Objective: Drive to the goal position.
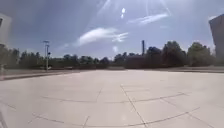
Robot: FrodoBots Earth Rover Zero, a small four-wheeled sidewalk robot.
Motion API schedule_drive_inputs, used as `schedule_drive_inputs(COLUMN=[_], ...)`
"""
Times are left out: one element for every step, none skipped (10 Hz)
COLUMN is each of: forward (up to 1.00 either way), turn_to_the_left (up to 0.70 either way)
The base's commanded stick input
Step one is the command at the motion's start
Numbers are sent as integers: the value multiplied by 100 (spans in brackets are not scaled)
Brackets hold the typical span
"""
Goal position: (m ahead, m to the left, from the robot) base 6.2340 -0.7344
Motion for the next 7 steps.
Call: schedule_drive_inputs(forward=[70,70,70,70,70,70,70], turn_to_the_left=[0,0,0,0,0,0,0])
